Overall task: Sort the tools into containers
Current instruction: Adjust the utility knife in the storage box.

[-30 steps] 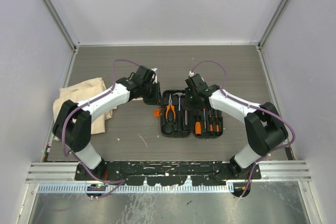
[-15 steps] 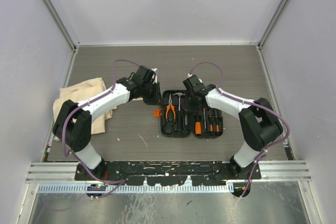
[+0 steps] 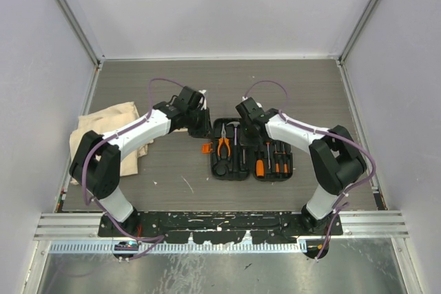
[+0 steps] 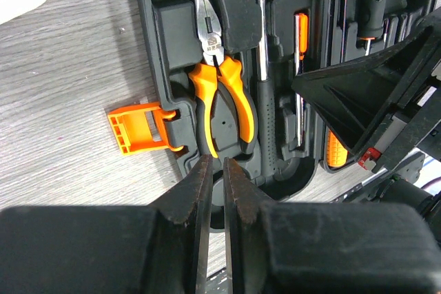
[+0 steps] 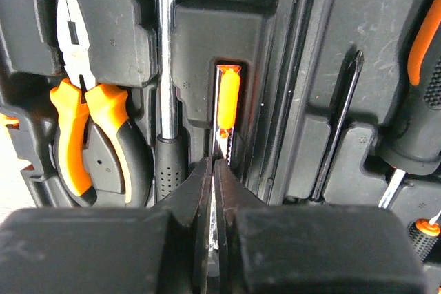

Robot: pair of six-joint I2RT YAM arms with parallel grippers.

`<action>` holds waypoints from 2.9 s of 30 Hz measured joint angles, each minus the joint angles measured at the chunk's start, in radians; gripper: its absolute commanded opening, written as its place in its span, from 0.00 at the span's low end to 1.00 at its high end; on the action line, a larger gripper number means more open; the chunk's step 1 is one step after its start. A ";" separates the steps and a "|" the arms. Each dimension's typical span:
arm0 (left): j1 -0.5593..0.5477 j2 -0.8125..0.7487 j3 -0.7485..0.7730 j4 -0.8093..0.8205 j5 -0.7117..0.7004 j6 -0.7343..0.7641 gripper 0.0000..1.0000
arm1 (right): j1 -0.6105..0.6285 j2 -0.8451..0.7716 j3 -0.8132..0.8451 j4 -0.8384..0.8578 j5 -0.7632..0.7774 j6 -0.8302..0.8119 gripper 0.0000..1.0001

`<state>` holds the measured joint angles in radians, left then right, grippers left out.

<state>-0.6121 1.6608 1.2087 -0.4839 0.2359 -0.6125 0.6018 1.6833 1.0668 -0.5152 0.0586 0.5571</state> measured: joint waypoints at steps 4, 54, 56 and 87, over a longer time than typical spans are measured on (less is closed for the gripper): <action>0.000 0.000 0.000 0.000 0.000 0.000 0.13 | 0.010 0.017 0.021 -0.022 0.014 -0.008 0.06; 0.018 -0.056 0.031 -0.075 -0.083 0.052 0.17 | 0.057 -0.152 0.146 -0.076 0.053 -0.006 0.24; 0.019 -0.057 0.031 -0.076 -0.084 0.053 0.16 | 0.034 -0.190 0.135 -0.075 0.055 -0.006 0.24; 0.019 -0.056 0.025 -0.074 -0.063 0.047 0.13 | 0.033 0.057 0.100 -0.110 0.060 -0.006 0.17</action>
<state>-0.5930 1.6043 1.2335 -0.5579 0.1730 -0.5652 0.6350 1.7401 1.1664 -0.6254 0.1188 0.5514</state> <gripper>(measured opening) 0.139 0.179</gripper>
